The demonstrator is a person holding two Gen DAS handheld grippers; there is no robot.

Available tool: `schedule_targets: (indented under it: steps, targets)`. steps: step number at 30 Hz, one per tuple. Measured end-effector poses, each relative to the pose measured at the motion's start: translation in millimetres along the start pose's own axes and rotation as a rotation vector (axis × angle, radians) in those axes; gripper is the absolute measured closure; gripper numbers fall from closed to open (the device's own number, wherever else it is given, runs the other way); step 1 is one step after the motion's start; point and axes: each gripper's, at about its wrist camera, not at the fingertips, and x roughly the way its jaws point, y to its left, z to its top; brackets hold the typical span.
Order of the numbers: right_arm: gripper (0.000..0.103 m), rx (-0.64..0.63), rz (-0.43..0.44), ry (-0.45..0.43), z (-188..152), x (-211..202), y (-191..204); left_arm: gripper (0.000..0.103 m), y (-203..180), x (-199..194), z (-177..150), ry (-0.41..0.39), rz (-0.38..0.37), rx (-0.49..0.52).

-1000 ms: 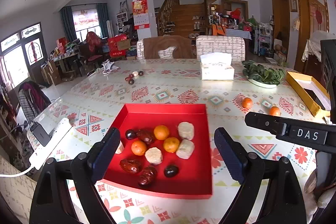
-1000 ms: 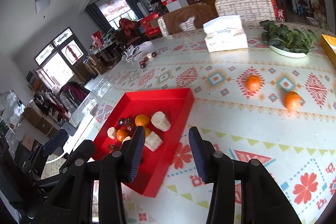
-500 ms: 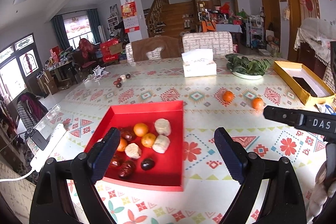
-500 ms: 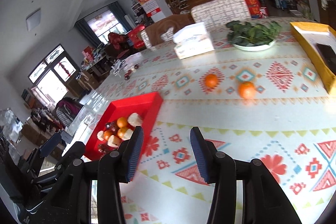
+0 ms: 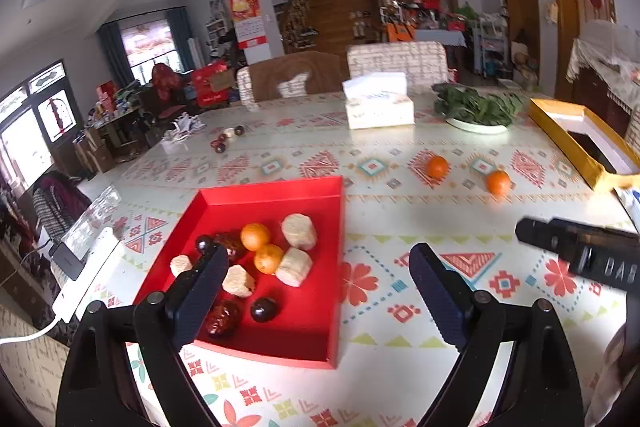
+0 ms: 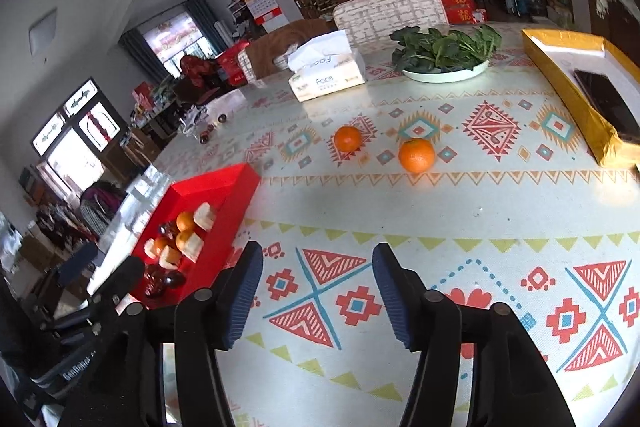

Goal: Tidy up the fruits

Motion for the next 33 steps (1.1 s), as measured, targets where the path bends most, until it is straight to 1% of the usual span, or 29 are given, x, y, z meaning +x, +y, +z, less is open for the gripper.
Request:
schedule_targets:
  steps: [2,4,5,6,8,11,13,17,19,24,31,33]
  targets:
    - [0.037,-0.027,-0.010,0.004,-3.1,4.4,7.6,0.010,6.1,-2.7,1.0,-0.029,0.021,-0.030]
    - [0.036,-0.067,-0.016,0.015,-5.9,9.7,19.7,0.005,14.2,-7.6,1.6,-0.059,0.048,-0.059]
    - [0.036,-0.082,-0.019,0.019,-7.5,12.0,24.7,0.001,20.3,-12.4,1.6,-0.089,0.073,-0.081]
    - [0.035,-0.097,-0.020,0.024,-9.3,14.4,30.3,0.000,25.5,-16.5,1.5,-0.113,0.087,-0.097]
    - [0.034,-0.123,-0.016,0.036,-13.3,20.2,42.3,0.000,36.9,-24.5,1.9,-0.154,0.106,-0.136]
    - [0.032,-0.165,-0.009,0.046,-18.8,27.3,62.3,0.000,55.9,-33.1,1.2,-0.184,0.138,-0.210]
    - [0.031,-0.191,-0.003,0.053,-22.2,31.0,74.1,0.000,70.5,-36.0,-1.5,-0.182,0.164,-0.267]
    - [0.027,-0.249,0.009,0.059,-28.7,34.7,100.2,0.000,92.9,-36.4,-12.3,-0.175,0.218,-0.347]
    - [0.026,-0.276,0.014,0.058,-32.2,35.4,112.7,0.000,100.2,-36.8,-17.7,-0.174,0.224,-0.362]
    - [0.025,-0.344,0.010,0.060,-42.3,38.2,140.1,0.000,111.0,-32.2,-23.4,-0.155,0.196,-0.369]
    - [0.024,-0.382,0.014,0.070,-47.9,48.0,163.0,0.000,112.7,-24.5,-27.3,-0.112,0.241,-0.344]
    - [0.024,-0.387,0.011,0.070,-47.6,49.2,165.9,0.000,113.8,-21.1,-27.7,-0.095,0.232,-0.339]
